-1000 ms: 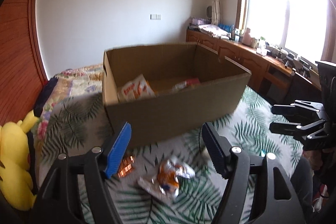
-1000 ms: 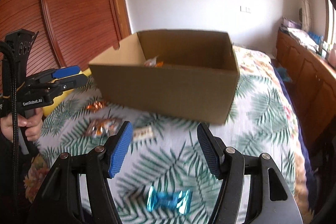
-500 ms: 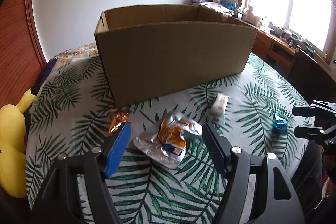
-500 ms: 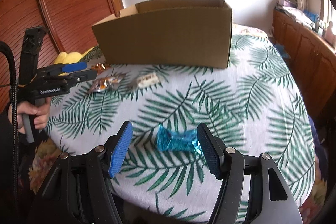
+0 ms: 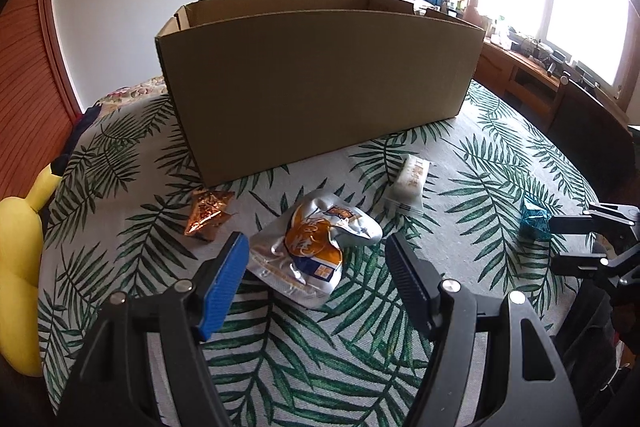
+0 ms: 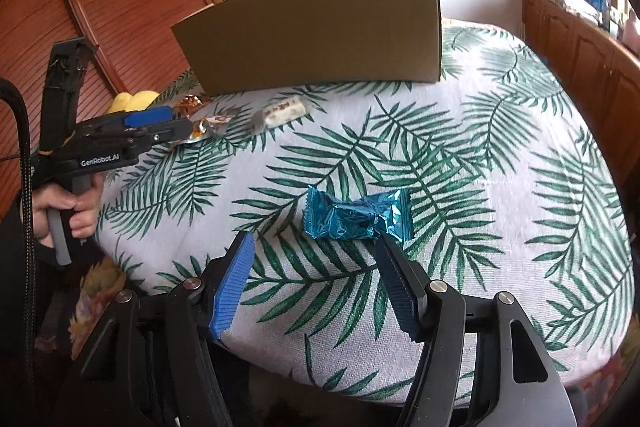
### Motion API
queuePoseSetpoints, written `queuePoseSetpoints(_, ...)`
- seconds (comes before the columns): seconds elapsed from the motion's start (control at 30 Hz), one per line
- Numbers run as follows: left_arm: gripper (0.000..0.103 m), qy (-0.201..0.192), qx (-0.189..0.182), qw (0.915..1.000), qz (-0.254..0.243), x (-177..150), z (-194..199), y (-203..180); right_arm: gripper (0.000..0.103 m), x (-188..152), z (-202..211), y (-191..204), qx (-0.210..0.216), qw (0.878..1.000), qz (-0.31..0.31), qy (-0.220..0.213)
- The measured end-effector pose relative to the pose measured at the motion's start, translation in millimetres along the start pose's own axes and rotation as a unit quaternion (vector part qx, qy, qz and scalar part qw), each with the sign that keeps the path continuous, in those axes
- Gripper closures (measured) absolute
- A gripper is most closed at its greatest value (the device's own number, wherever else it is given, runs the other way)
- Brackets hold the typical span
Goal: Organize snacks
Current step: 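Grasp the blue foil candy with the right tool while the left tool grasps the orange-labelled silver packet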
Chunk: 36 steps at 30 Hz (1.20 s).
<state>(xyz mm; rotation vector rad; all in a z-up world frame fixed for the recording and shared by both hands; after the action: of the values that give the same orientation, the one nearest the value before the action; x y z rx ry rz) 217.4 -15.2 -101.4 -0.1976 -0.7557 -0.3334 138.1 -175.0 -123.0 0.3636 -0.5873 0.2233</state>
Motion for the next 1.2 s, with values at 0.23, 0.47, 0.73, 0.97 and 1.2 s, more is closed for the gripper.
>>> queuePoseSetpoints(0.23, 0.032, 0.013, 0.002, 0.9999, -0.008, -0.4, -8.3, -0.6, 0.038, 13.9, -12.3, -8.2, 0.005, 1.0, -0.022, -0.002)
queuePoseSetpoints(0.47, 0.031, 0.032, 0.004, 0.9993, -0.021, 2.7, -19.4, 0.0, 0.04, 25.5, -23.8, -11.7, -0.02, 1.0, -0.011, -0.008)
queuePoseSetpoints(0.73, 0.031, 0.057, -0.003, 0.9966, -0.06, 5.2, -27.5, -3.2, 0.045, 25.6, -27.4, -15.1, -0.048, 0.999, 0.012, -0.019)
queuePoseSetpoints(0.97, 0.028, 0.075, 0.003, 0.994, -0.08, 2.5, -37.8, -5.8, 0.045, 24.3, -28.6, -11.5, -0.062, 0.997, 0.027, -0.032)
queuePoseSetpoints(1.2, 0.024, 0.086, -0.015, 0.9948, -0.052, 11.1, -48.9, 1.6, 0.045, 23.6, -27.3, -11.8, -0.057, 0.997, 0.028, -0.039)
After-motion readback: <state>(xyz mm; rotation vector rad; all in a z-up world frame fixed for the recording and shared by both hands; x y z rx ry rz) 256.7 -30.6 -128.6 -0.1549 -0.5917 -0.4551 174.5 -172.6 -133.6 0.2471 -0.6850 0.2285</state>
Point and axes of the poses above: each gripper's, at about its wrist camera, not at the fingertips, and z roughly against the way its jaws point, y to its left, x to its top, the point moved 8 cm from there along -z, roughly the way its jaws point, and after that the axes turned 1 degree about -x, right-handed, at the moved point
